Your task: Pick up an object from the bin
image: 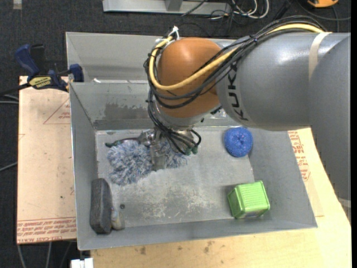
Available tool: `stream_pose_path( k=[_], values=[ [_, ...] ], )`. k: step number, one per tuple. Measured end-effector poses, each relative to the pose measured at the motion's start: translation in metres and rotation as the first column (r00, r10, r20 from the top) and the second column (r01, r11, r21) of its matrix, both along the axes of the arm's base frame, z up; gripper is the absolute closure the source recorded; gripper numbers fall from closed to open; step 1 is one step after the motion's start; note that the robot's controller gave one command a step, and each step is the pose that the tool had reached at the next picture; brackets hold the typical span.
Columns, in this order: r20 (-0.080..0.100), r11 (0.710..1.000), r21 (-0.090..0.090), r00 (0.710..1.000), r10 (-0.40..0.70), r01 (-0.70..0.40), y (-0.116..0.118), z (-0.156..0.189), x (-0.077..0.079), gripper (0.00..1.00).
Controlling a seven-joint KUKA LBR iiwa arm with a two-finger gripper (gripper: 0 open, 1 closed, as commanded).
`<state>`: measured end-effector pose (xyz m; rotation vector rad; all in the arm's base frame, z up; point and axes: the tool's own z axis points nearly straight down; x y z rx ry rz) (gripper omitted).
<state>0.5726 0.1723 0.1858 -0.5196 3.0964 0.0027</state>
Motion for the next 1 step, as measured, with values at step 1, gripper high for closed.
stream_pose_path(
  k=[1],
  values=[
    [-0.006,1.000,-0.002,1.000,0.008,-0.008,-0.0056,0.0445,0.0063,1.00]
  ],
)
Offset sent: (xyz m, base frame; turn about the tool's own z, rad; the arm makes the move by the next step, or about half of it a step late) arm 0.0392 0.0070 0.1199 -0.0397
